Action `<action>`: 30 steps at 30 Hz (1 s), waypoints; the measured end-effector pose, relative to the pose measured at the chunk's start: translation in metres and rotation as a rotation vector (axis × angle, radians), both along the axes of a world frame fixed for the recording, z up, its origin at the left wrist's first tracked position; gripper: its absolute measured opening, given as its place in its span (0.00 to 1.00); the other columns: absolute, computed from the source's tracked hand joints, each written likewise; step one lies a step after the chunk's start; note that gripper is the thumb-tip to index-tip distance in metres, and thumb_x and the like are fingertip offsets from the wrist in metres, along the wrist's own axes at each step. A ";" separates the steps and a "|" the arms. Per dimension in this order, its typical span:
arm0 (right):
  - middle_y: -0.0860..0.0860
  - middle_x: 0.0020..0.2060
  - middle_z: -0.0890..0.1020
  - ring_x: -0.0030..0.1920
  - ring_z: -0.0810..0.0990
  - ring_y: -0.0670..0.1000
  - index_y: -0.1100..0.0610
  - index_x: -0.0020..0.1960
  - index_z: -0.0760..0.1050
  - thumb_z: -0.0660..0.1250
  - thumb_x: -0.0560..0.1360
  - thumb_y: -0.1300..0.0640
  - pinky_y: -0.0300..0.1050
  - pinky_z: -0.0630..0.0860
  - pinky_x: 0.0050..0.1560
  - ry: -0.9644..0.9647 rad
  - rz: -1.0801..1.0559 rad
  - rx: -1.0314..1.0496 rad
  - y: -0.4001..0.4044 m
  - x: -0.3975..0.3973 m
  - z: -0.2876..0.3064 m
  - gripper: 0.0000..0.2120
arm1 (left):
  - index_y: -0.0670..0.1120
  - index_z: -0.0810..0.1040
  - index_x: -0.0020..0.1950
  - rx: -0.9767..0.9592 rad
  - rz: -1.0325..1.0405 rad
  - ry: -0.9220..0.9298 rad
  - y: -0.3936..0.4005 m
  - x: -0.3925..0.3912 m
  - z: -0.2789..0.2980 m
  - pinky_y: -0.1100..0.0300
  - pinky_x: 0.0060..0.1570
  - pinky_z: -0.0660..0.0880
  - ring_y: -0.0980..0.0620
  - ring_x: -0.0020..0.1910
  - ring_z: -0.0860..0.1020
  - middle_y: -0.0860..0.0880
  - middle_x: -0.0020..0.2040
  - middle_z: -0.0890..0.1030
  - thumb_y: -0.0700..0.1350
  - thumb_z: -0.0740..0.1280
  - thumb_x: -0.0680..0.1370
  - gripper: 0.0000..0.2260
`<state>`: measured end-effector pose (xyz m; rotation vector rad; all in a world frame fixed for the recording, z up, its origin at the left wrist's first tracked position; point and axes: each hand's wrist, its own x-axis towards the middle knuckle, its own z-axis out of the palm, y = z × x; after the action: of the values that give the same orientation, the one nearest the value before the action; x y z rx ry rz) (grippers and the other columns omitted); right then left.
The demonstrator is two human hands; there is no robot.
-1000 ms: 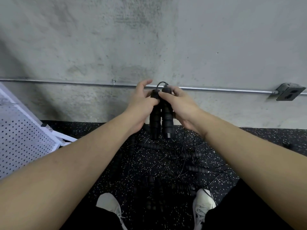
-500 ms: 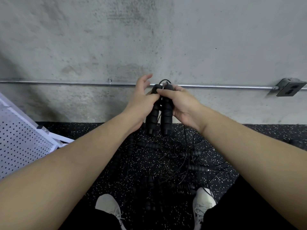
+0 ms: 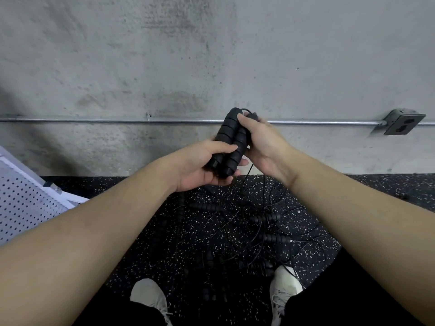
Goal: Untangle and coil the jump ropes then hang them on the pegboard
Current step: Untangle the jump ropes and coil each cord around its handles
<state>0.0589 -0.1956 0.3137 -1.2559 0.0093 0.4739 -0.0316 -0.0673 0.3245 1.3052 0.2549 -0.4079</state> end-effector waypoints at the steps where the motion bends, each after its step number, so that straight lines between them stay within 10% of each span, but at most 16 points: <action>1: 0.55 0.56 0.84 0.54 0.83 0.54 0.54 0.64 0.74 0.68 0.81 0.52 0.52 0.81 0.52 -0.031 0.008 -0.083 -0.002 0.000 0.000 0.14 | 0.44 0.75 0.66 0.021 0.009 0.007 0.002 0.001 0.000 0.57 0.36 0.78 0.48 0.37 0.81 0.41 0.48 0.84 0.42 0.64 0.83 0.12; 8: 0.48 0.35 0.81 0.36 0.79 0.50 0.53 0.44 0.79 0.56 0.77 0.28 0.47 0.76 0.42 -0.465 0.118 -0.970 -0.034 0.005 0.021 0.30 | 0.52 0.76 0.66 0.170 -0.107 0.013 0.029 0.000 0.007 0.53 0.37 0.81 0.46 0.37 0.80 0.42 0.43 0.82 0.39 0.66 0.81 0.15; 16: 0.41 0.54 0.81 0.58 0.77 0.43 0.49 0.56 0.79 0.54 0.83 0.36 0.40 0.66 0.61 -0.618 0.257 -0.825 -0.055 0.024 0.016 0.22 | 0.54 0.76 0.64 0.189 -0.256 -0.003 0.042 -0.002 0.004 0.59 0.30 0.74 0.46 0.37 0.78 0.40 0.45 0.81 0.42 0.71 0.73 0.20; 21: 0.51 0.26 0.74 0.28 0.73 0.53 0.55 0.34 0.71 0.51 0.81 0.31 0.45 0.77 0.39 -0.503 0.460 -0.849 -0.064 0.029 0.010 0.32 | 0.55 0.73 0.70 0.242 -0.269 -0.021 0.044 -0.003 0.005 0.61 0.30 0.72 0.48 0.37 0.76 0.40 0.49 0.82 0.43 0.70 0.78 0.21; 30: 0.47 0.25 0.69 0.27 0.67 0.48 0.53 0.30 0.69 0.60 0.80 0.35 0.44 0.65 0.34 -0.597 0.229 -0.986 -0.067 0.041 0.012 0.28 | 0.48 0.75 0.68 0.144 -0.217 0.062 0.035 0.005 0.004 0.58 0.34 0.74 0.46 0.38 0.78 0.36 0.53 0.83 0.50 0.57 0.84 0.16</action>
<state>0.1001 -0.2622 0.3254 -2.3498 -0.4588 0.2619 -0.0265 -0.0327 0.3287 1.4687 0.1979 -0.6244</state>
